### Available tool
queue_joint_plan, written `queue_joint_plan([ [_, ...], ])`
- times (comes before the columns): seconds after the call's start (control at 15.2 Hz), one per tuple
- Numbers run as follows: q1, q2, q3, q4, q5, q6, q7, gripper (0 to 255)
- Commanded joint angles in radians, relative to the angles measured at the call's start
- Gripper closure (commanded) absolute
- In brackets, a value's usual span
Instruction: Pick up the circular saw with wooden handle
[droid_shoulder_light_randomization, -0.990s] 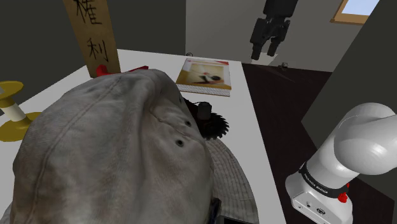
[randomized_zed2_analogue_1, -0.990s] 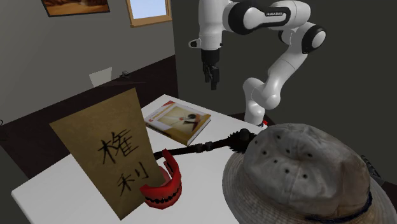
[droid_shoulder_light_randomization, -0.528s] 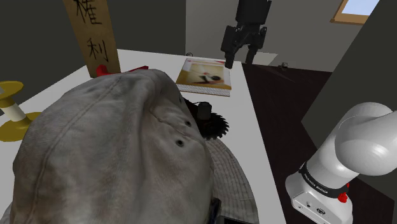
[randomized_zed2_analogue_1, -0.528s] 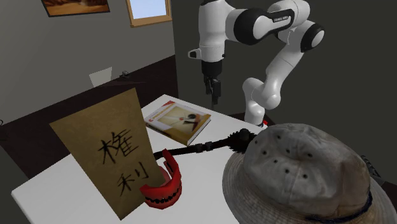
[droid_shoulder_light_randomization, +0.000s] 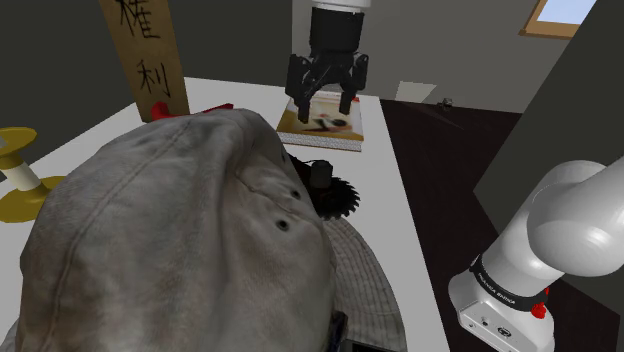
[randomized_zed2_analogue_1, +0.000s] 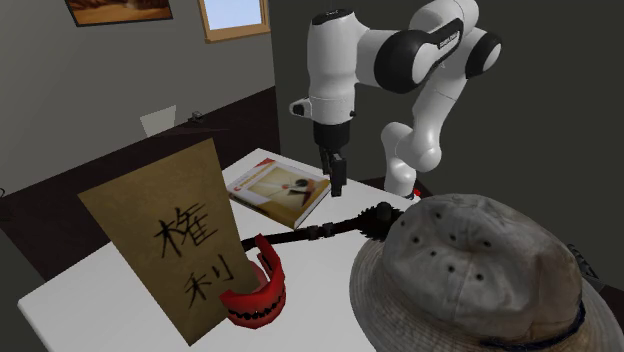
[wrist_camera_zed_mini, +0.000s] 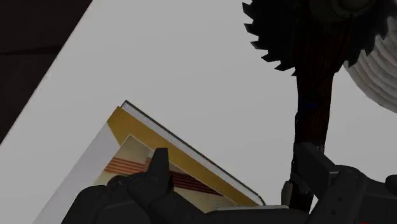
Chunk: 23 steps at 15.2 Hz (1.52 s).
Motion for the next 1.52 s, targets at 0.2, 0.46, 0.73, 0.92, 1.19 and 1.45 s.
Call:
queue_joint_plan([
  [0.2,0.009,0.166,0.102,0.128,-0.033,0.047,0.154,0],
  [0.46,0.015,0.219,0.128,0.144,-0.052,0.084,0.197,0],
  [0.73,0.017,0.222,0.132,0.093,-0.051,0.137,0.195,0],
  [0.92,0.017,0.225,0.133,0.074,-0.051,0.158,0.194,0],
  [1.19,0.018,0.226,0.135,0.077,-0.052,0.157,0.196,255],
  [1.45,0.018,0.226,0.135,0.077,-0.052,0.157,0.196,255],
])
